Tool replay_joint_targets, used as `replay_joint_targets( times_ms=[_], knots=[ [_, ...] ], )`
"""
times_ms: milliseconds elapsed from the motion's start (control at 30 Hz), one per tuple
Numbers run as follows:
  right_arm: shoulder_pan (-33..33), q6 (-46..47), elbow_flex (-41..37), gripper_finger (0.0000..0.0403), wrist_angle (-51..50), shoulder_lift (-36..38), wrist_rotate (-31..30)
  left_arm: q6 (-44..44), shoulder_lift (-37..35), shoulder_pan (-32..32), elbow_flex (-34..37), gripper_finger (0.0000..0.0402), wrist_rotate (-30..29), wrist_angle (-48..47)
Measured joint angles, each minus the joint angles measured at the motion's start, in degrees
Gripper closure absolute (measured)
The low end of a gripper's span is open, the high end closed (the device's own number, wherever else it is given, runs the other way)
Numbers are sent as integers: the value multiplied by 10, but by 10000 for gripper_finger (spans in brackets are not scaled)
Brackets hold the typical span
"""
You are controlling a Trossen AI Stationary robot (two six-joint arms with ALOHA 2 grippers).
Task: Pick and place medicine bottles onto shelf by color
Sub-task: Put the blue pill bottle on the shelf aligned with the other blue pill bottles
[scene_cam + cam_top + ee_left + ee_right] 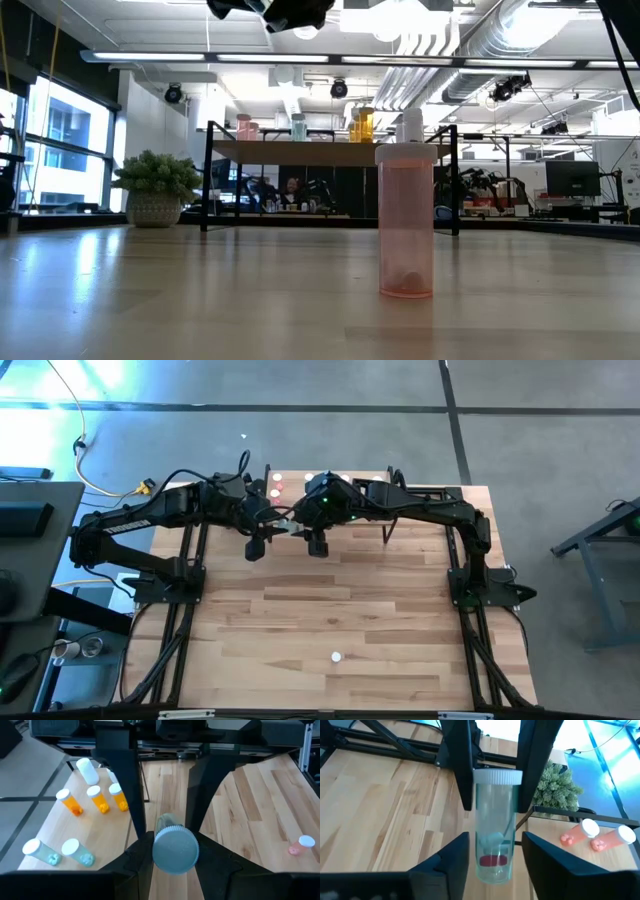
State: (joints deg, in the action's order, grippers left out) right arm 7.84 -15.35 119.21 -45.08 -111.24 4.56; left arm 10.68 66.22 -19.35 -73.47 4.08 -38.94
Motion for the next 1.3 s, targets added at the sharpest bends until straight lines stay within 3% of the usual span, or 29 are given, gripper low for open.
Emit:
replay_joint_targets(
  times_ms=[333, 633, 1033, 1300],
  knots=[
    [0, 24, 0, 312, -1, 0, 0, 0, 0, 0, 0, 286, 0, 0],
    [-4, 45, 0, 309, -1, 0, -19, 0, 0, 0, 0, 280, -1, 0],
    [-30, 67, 0, 309, -20, 25, -119, 33, -6, 0, 0, 178, -27, -3],
    [-28, 58, 0, 308, -33, 71, -122, 50, -26, 0, 0, 169, -33, 40]
  ],
)
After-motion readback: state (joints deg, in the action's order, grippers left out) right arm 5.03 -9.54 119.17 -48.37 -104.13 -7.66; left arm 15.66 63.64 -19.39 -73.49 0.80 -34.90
